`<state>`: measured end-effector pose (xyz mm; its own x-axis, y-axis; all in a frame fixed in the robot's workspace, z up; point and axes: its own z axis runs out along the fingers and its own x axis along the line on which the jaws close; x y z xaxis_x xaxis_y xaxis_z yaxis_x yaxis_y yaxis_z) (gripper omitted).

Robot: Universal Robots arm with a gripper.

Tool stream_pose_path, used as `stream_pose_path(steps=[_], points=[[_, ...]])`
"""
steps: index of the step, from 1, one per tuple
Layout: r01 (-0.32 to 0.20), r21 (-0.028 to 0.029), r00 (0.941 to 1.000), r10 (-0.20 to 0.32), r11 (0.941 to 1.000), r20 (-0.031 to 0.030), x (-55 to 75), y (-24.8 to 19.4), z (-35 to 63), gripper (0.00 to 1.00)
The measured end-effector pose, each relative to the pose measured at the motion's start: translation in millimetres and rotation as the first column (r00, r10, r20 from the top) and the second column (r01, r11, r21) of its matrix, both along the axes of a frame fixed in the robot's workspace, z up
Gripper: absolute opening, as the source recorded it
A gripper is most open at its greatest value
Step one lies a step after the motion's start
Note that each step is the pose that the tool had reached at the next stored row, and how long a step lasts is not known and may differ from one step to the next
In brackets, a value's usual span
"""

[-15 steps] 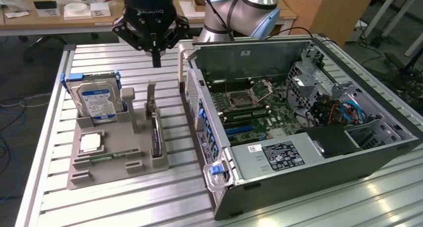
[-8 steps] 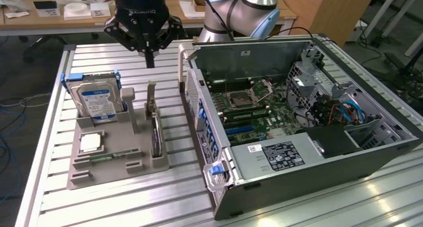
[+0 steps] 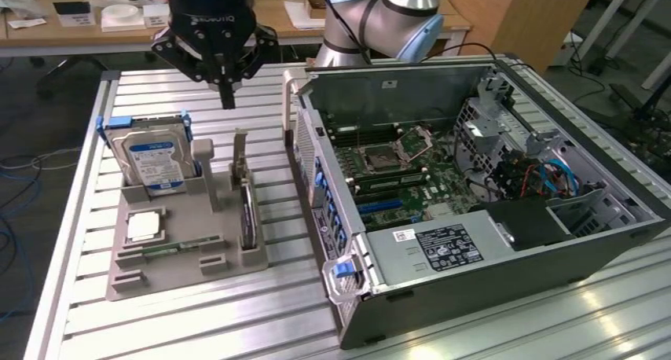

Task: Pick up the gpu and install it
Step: 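Reach for the gpu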

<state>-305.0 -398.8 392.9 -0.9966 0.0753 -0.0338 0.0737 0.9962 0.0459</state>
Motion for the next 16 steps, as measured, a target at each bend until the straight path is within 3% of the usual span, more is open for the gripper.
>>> stream_pose_path(steps=[16], points=[[0.000,-0.0001,1.0000,0.000,1.0000,-0.0001,-26.0,0.0,-0.1,0.11]])
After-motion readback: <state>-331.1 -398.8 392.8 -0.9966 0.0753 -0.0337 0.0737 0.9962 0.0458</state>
